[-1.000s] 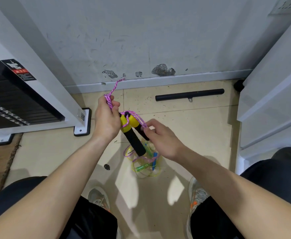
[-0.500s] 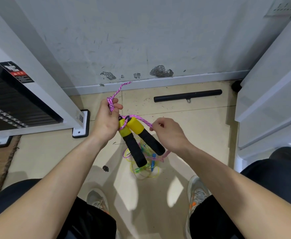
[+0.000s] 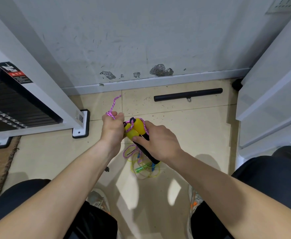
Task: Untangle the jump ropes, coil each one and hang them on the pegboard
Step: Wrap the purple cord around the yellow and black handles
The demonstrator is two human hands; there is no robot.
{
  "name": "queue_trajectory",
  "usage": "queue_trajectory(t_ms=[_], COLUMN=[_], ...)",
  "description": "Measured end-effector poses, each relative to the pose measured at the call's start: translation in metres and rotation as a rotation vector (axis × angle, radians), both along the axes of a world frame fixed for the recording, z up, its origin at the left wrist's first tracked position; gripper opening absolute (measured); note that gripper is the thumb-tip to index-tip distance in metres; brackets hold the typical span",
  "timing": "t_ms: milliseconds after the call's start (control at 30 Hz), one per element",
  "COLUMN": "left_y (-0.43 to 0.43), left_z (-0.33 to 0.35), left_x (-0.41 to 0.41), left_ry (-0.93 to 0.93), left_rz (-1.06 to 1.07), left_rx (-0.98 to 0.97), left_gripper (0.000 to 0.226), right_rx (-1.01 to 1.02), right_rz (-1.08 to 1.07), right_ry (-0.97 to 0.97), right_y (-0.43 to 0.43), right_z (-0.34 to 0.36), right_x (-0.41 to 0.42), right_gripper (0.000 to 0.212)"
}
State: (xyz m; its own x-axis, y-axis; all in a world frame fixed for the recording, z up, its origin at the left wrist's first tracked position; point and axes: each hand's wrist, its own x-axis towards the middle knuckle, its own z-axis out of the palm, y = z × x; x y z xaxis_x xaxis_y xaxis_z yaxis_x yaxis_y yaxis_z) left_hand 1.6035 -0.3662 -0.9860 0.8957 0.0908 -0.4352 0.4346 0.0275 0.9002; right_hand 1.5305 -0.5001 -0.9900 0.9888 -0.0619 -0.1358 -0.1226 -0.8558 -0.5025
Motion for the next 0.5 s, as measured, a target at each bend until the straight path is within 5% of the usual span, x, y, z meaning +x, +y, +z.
queue_trajectory(t_ms=[67, 133, 233, 367, 500], left_y=[0.002, 0.001, -0.001, 0.0, 0.006], left_z=[0.002, 0.003, 0.003, 0.001, 0.007], left_x=[-0.001, -0.005, -0.009, -0.007, 0.001], left_ry=[-0.008, -0.069, -0.157, -0.218, -0.29], left_rz=[-0.091, -0.2, -0.277, -0.336, -0.325], left_rx=[0.001, 0.146, 0.275, 0.308, 0.283], left_gripper=[0.081, 0.094, 0.073, 0.058, 0.051], right_rx=[0.008, 0.004, 0.078, 0.431, 0.481], right_rz=[0.001, -0.007, -0.047, -0.175, -0.234], right_ry=[0.011, 0.019, 0.025, 0.035, 0.014], right_y=[-0.001, -0.002, -0.002, -0.007, -0.013], right_z=[0.0, 0.002, 0.002, 0.001, 0.004], right_x=[0.001, 0.001, 0.003, 0.005, 0.006], right_gripper=[0.053, 0.054, 0.051, 0.037, 0.026])
